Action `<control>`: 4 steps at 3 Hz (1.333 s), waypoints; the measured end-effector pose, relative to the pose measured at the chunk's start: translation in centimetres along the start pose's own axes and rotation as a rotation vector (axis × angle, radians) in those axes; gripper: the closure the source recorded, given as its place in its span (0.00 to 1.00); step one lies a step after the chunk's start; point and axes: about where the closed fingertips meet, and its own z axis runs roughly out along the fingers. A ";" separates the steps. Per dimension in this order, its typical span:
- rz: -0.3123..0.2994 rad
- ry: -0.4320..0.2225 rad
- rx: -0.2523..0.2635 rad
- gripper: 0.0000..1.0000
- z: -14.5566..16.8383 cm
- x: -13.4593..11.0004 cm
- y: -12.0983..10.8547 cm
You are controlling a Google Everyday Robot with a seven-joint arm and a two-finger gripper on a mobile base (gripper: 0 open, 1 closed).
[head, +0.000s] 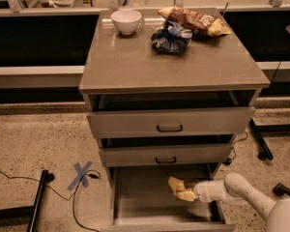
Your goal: Place sponge into bottom drawer
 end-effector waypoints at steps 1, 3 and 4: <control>0.028 0.095 -0.017 0.73 1.7 0.4 -1.9; 0.097 0.249 0.008 0.27 1.9 3.2 -4.1; 0.153 0.114 -0.084 0.04 1.8 4.9 -3.9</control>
Offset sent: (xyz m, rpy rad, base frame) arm 0.0225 -0.0121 -0.0567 -0.3494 0.2459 0.0851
